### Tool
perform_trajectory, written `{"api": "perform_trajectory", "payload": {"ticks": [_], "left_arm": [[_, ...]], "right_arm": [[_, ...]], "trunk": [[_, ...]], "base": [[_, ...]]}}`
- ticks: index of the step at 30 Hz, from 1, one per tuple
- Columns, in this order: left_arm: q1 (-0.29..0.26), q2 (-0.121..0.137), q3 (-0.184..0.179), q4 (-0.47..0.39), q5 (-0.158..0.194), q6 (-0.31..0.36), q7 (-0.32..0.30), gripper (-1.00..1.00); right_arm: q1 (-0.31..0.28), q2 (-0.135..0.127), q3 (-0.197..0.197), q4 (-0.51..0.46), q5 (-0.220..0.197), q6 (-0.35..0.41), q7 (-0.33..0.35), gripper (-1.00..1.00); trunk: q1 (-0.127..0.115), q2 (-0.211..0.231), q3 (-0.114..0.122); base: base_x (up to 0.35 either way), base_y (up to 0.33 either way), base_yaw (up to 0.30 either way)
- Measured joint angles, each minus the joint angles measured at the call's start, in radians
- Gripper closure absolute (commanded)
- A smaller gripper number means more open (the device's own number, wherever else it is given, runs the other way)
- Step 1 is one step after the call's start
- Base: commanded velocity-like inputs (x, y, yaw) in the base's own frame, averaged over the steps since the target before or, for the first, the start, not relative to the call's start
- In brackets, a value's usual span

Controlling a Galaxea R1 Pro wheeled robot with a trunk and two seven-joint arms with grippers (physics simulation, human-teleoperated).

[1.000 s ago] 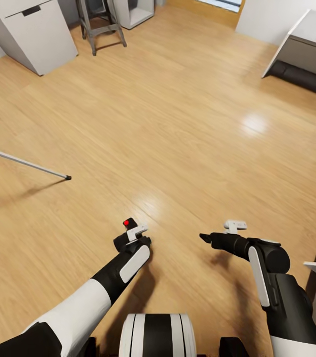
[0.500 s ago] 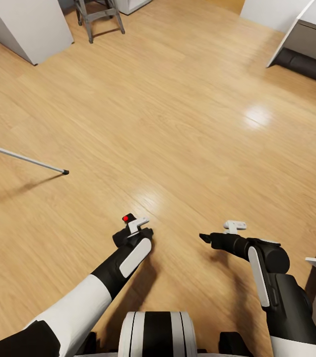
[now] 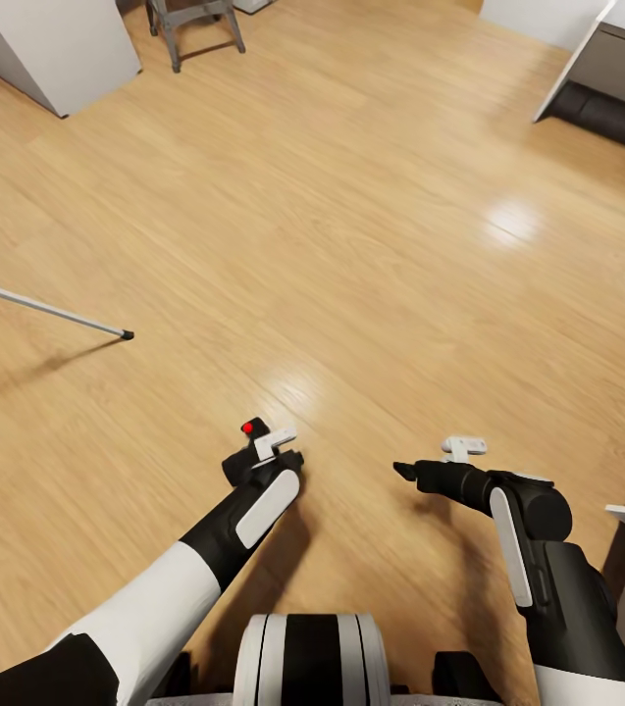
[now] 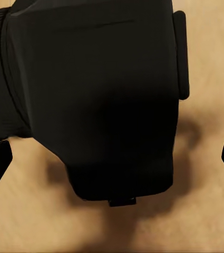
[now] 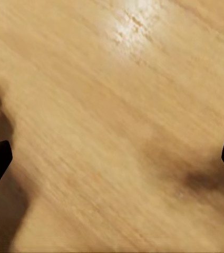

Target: Attach the digital camera to the camera tripod in the bedroom.

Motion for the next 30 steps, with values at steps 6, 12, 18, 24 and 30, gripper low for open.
{"api": "perform_trajectory", "payload": {"ticks": [6,12,18,24,30], "left_arm": [[0.000,0.001,0.000,0.001,0.001,0.004,0.000,-1.00],[0.001,0.001,0.000,0.001,-0.001,0.004,0.002,-1.00],[0.003,0.002,-0.001,0.001,-0.003,0.002,0.002,-1.00],[0.004,0.002,-0.001,0.001,-0.010,-0.001,0.002,-1.00],[0.004,0.003,-0.001,0.001,-0.012,-0.004,0.003,1.00]], "right_arm": [[0.001,0.000,0.000,0.000,0.000,0.000,0.000,-1.00],[0.001,-0.001,0.000,0.000,0.000,0.000,0.000,-1.00],[0.001,-0.003,0.000,0.000,0.000,0.000,0.000,-1.00],[0.001,-0.004,-0.001,0.000,0.000,0.000,0.000,-1.00],[0.001,-0.004,-0.001,0.000,0.000,0.000,0.000,-1.00]], "trunk": [[0.003,-0.001,-0.023],[0.003,-0.002,-0.027],[0.003,-0.002,-0.027],[0.003,-0.002,-0.027],[0.003,-0.002,-0.027]], "base": [[0.000,0.000,0.000],[0.000,0.000,0.000],[0.000,0.000,0.000],[0.000,0.000,0.000],[0.000,0.000,0.000]]}}
